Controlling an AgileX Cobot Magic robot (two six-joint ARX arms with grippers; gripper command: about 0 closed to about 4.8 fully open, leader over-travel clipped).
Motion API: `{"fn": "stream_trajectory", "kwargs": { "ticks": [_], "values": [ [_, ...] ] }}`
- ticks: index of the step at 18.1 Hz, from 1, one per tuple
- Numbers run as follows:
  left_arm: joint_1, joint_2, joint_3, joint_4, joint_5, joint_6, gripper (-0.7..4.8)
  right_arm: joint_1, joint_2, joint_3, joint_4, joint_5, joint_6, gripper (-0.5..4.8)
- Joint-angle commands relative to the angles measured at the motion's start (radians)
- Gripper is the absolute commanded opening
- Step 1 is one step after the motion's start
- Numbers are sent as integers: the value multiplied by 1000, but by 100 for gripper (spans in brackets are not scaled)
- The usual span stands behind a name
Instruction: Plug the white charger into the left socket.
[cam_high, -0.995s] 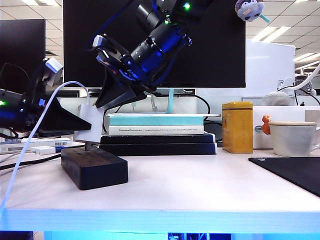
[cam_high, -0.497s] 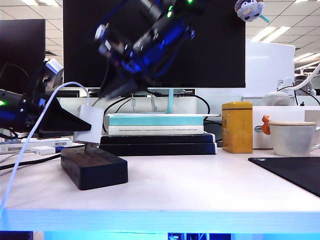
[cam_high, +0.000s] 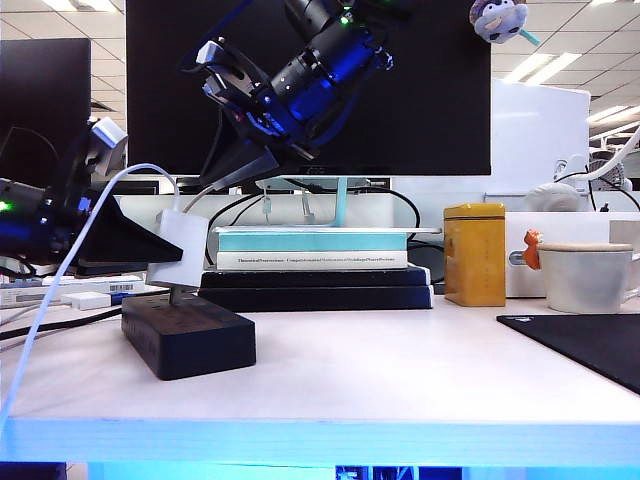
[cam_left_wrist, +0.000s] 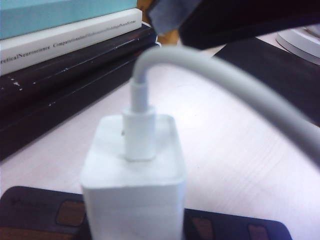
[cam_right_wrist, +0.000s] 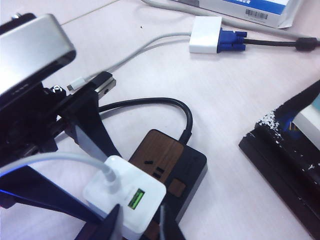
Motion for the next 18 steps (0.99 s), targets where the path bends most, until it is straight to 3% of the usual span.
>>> {"fn": "stream_trajectory", "kwargs": {
  "ticks": [1, 7, 16, 18],
  "values": [
    [0, -6, 5, 8, 7, 24, 130, 1, 1, 1, 10, -4, -3, 106],
    [0, -6, 4, -53, 4, 93, 131, 1, 13, 0, 18, -5, -3, 105],
    [0, -6, 4, -72, 5, 93, 130, 20, 58, 0, 82, -5, 44, 102],
    [0, -5, 4, -83, 4, 95, 131, 25, 78, 0, 83, -7, 50, 41]
  ]
}}
